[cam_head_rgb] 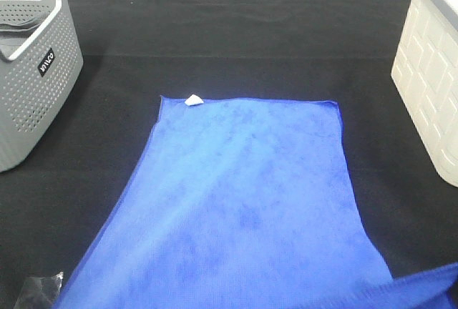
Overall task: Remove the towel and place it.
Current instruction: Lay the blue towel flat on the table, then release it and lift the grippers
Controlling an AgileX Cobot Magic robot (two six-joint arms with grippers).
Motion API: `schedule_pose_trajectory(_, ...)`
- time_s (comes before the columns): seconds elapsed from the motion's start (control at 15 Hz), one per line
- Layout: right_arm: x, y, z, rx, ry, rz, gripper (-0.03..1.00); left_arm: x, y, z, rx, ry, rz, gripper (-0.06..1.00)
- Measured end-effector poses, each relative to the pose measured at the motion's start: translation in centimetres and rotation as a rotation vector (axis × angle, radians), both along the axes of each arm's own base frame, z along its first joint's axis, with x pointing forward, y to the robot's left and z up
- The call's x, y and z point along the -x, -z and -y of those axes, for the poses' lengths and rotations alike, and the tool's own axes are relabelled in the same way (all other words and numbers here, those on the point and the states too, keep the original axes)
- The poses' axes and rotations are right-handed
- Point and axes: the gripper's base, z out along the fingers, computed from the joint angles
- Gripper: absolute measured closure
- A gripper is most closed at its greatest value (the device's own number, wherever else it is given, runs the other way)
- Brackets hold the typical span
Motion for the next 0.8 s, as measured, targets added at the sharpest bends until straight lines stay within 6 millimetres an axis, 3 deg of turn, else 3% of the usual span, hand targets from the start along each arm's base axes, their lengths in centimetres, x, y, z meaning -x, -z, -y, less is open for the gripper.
schedule_pose_trajectory(0.2, 1.2, 0.5, 0.3, -0.006, 0.016, 0.009, 0.97, 1.6, 0.0, 1.0, -0.003, 0.097, -0.019, 0.94)
schedule_pose_trajectory(0.33, 1.1, 0.8, 0.5, 0.020, 0.013, 0.005, 0.97, 1.4, 0.1, 1.0, -0.006, 0.094, -0.006, 0.94)
schedule_pose_trajectory(0.53, 0.6, 1.3, 0.6, 0.066, 0.008, -0.024, 0.97, 0.6, 0.9, 1.7, -0.032, 0.074, -0.028, 0.94)
schedule_pose_trajectory(0.8, -0.3, 2.1, 0.8, 0.122, -0.003, -0.070, 0.97, -1.6, 3.8, 3.5, -0.116, 0.032, -0.081, 0.94)
